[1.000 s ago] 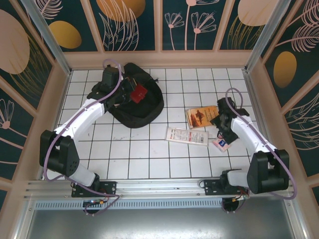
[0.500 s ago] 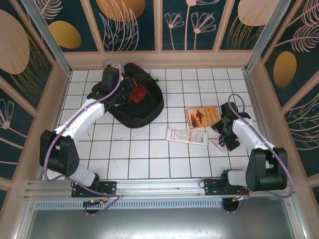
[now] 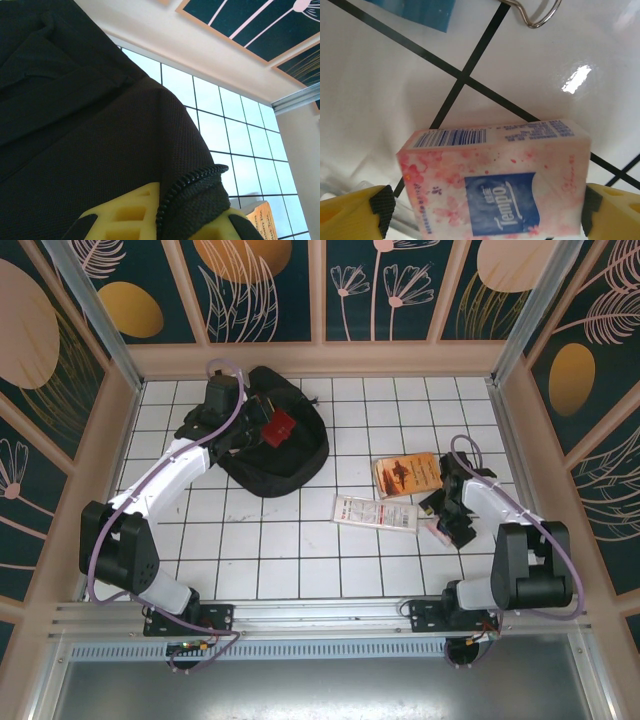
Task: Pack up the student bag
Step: Pick up the personal item from the bottom-right of the table, then place the personal item in the student bag.
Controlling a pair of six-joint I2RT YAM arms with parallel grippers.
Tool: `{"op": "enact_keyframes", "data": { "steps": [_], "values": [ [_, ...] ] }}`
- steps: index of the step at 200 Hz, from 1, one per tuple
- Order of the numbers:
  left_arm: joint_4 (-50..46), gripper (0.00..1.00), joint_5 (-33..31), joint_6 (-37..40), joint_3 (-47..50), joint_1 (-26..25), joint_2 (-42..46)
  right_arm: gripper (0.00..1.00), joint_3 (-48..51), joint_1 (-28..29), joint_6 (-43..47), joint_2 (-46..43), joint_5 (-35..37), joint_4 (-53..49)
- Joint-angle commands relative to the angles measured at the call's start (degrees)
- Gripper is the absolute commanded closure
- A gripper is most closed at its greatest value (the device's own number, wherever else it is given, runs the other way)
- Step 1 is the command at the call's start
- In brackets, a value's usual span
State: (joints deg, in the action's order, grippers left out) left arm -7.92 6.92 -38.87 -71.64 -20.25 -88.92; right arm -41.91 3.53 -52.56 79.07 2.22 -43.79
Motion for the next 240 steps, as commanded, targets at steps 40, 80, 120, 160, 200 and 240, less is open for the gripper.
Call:
{"op": "enact_keyframes", "data": {
  "steps": [40,80,120,160,200,240],
  "values": [
    [2.7,1.0,1.0,0.0,-0.4,0.1,0.8,0.14,2.4,-0.7,1.0,1.0,-0.6,3.6],
    [2.8,1.0,1.3,-0.1,-0.4,0.1,0.6,0.23,0.5,-0.6,0.8,-2.6,1.4,1.1],
    [2.8,1.0,1.4,-0.2,-0.4,0.1,0.6,0.26,-6.5,4.2,2.4,-8.0,2.7,-1.3],
    [3.0,1.0,2.0,-0.3,-0.4,0.1,0.5,0.33,-19.7,20.4,5.6,-4.3,-0.5,6.9],
    [3.4,1.0,2.9,-0.3,-0.3,0.1,0.9,0.34,-37.3,31.4,8.2,11.6,-10.4,18.3],
    [3.6,1.0,3.1,0.0,-0.3,0.1,1.8,0.34,-58.6,36.1,9.0,32.3,-14.8,18.7]
  ]
}}
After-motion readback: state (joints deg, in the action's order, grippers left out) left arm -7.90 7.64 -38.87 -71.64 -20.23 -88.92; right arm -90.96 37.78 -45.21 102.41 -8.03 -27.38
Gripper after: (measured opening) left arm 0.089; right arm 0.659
